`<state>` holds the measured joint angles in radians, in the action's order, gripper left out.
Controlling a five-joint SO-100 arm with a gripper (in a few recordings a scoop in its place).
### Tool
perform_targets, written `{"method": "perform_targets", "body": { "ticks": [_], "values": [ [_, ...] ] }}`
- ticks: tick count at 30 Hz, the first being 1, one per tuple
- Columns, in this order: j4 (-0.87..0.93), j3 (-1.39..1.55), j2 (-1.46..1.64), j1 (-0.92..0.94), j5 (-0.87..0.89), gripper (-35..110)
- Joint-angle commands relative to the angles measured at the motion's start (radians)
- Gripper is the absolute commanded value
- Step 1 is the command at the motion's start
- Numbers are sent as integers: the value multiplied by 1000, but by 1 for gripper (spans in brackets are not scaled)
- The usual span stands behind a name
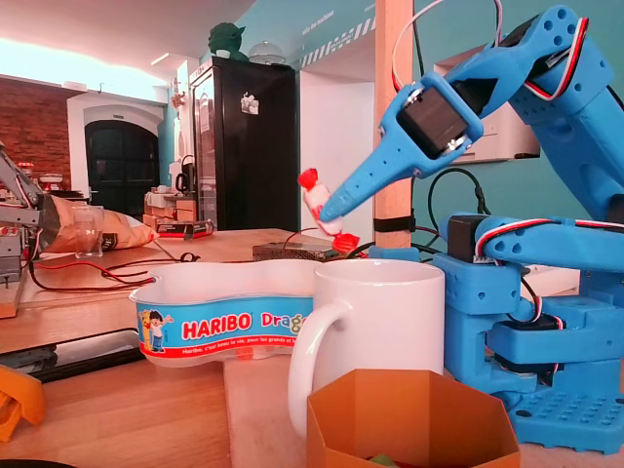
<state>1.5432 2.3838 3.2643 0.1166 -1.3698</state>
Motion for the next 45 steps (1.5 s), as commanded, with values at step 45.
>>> {"method": "perform_targets", "body": {
  "ticks": [45],
  "values": [
    [210,-63,35,8,-3,6]
  ]
}}
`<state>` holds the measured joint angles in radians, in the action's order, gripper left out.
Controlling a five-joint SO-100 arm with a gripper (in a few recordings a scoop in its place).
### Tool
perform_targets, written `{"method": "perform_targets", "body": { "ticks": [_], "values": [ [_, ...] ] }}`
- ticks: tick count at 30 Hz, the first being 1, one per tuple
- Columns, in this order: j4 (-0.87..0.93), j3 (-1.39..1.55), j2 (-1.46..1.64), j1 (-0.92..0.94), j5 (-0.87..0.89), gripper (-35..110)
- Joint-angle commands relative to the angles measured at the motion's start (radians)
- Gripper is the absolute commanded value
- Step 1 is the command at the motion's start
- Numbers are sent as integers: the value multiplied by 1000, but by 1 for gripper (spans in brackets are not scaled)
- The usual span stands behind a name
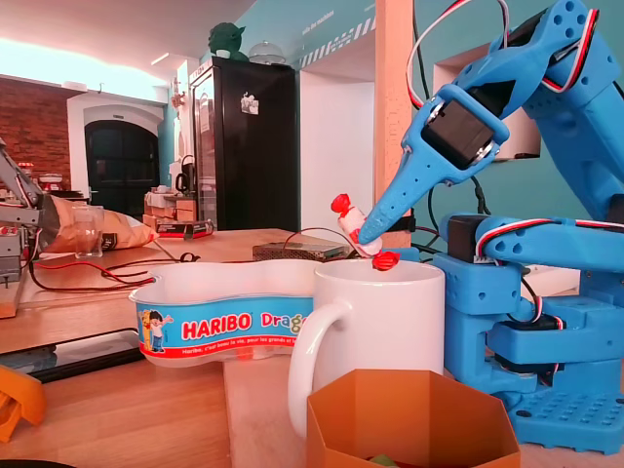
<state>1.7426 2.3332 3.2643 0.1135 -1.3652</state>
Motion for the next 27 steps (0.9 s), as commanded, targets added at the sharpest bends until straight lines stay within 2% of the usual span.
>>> {"method": "perform_targets", "body": {
  "ticks": [1,7,22,27],
  "values": [
    [11,-12,35,11,-6,8],
    [9,-12,35,12,-8,14],
    [-3,-29,35,11,5,14],
    [-147,-35,51,-2,66,14]
  ]
}}
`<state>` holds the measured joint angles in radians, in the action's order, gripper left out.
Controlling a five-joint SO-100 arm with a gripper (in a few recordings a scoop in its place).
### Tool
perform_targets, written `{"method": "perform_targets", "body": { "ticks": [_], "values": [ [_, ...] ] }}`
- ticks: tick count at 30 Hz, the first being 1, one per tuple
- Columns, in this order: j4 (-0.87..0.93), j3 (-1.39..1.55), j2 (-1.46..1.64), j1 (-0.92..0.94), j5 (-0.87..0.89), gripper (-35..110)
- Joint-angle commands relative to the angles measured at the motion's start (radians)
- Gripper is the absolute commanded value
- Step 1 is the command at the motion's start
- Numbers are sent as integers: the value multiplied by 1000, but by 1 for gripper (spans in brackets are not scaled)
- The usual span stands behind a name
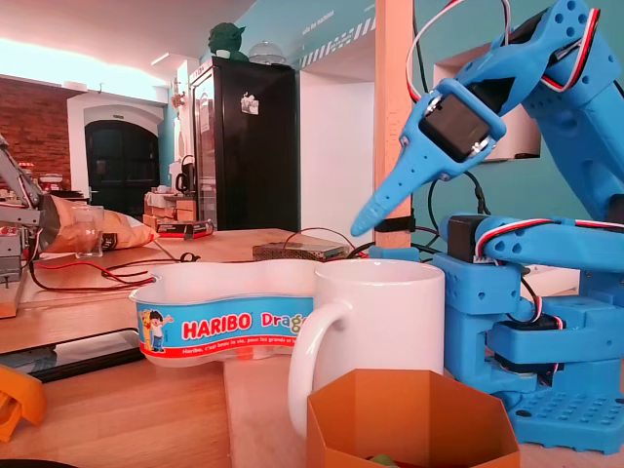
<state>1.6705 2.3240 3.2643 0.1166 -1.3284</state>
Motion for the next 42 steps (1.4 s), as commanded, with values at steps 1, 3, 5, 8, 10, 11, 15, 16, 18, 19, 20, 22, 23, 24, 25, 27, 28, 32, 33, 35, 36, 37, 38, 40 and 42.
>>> {"method": "perform_targets", "body": {
  "ticks": [1,3,5,8,10,11,15,16,18,19,20,22,23,24,25,27,28,32,33,35,36,37,38,40,42],
  "values": [
    [-114,-25,57,-6,60,14],
    [-198,-15,58,-8,127,14],
    [-293,-3,57,-8,201,14],
    [-453,28,55,-8,333,14],
    [-561,60,55,-8,430,14],
    [-609,74,55,-8,480,14],
    [-770,143,55,-8,704,14],
    [-807,163,55,-8,772,14],
    [-881,201,55,-8,913,14],
    [-920,221,55,-8,985,14],
    [-959,242,55,-8,1054,14],
    [-1042,287,55,-8,1172,13],
    [-1085,310,55,-8,1224,12],
    [-1126,333,55,-8,1273,10],
    [-1166,354,55,-6,1313,7],
    [-1243,390,55,-3,1359,0],
    [-1281,402,55,-2,1365,-3],
    [-1427,431,55,-5,1370,-4],
    [-1460,431,55,-5,1378,-2],
    [-1517,433,55,-2,1384,-1],
    [-1536,433,55,2,1384,0],
    [-1552,434,55,3,1371,0],
    [-1566,434,55,6,1370,0],
    [-1575,434,55,6,1370,1],
    [-1575,436,55,8,1370,1]
  ]
}}
